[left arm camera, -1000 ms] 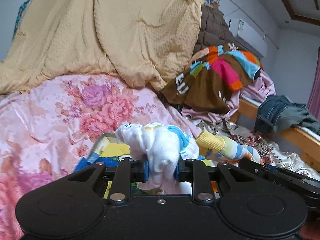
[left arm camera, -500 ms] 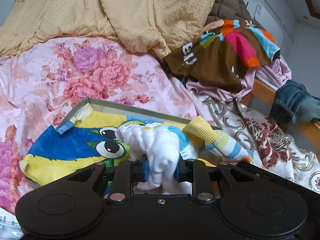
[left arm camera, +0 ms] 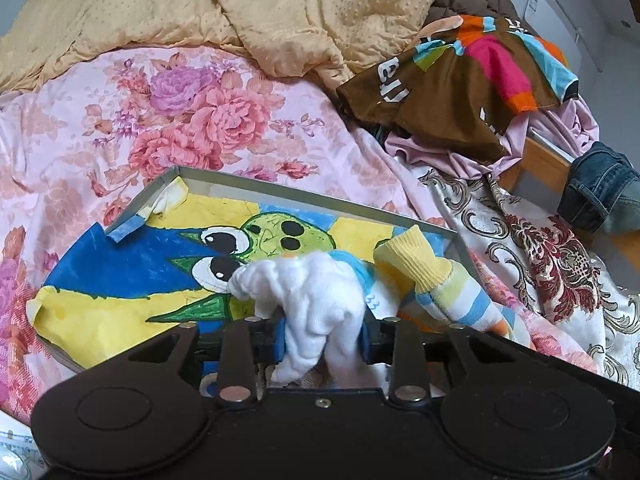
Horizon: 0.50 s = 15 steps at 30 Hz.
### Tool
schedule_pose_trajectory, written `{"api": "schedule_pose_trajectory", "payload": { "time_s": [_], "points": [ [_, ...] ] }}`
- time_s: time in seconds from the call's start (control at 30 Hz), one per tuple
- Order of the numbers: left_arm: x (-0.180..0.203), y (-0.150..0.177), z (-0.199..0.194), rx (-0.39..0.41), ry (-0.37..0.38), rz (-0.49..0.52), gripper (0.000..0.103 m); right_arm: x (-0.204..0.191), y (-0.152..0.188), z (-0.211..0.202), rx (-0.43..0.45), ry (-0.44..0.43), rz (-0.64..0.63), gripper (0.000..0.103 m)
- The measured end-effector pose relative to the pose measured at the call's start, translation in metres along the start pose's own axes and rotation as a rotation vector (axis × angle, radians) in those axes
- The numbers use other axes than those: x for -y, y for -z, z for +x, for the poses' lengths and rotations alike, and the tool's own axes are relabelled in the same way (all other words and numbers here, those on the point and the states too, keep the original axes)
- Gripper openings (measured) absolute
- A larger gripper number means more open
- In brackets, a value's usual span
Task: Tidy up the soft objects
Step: 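Lower both cloths into the tray and open both grippers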
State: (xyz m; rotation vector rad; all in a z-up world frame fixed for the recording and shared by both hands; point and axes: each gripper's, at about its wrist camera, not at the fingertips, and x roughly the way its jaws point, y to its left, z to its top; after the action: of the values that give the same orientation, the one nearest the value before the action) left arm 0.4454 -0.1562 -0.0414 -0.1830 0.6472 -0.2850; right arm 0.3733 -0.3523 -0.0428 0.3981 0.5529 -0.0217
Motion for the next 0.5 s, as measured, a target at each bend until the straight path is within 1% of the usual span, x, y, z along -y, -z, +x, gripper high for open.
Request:
{"api": "schedule_pose_trajectory", "payload": {
  "time_s": [0.07,0.17,0.23,0.3,0.4,0.5],
  "points": [
    [-0.001,0.000,-0.001,-0.003,-0.003,-0.003,0.037,0.000,0.001,0.000,-0.003,0.001,-0.001,0.037],
    [-0.002,-0.001,-0.003,-0.005,-0.007,-0.005,0.044,0.000,0.001,0.000,-0.005,0.000,0.005,0.044],
    [-0.002,0.000,-0.005,-0.003,-0.020,0.000,0.058,0.001,0.001,0.000,-0.003,0.001,0.009,0.046],
    [-0.003,0.000,-0.007,0.000,-0.035,-0.001,0.064,0.002,0.000,-0.001,-0.003,0.002,0.011,0.047],
    [-0.004,0.001,-0.013,0.003,-0.042,0.000,0.068,0.002,0.001,-0.003,-0.003,0.002,0.009,0.049],
    [-0.006,0.000,-0.021,0.013,-0.050,0.009,0.073,0.000,0.000,-0.008,0.006,-0.002,0.008,0.058]
  ]
}}
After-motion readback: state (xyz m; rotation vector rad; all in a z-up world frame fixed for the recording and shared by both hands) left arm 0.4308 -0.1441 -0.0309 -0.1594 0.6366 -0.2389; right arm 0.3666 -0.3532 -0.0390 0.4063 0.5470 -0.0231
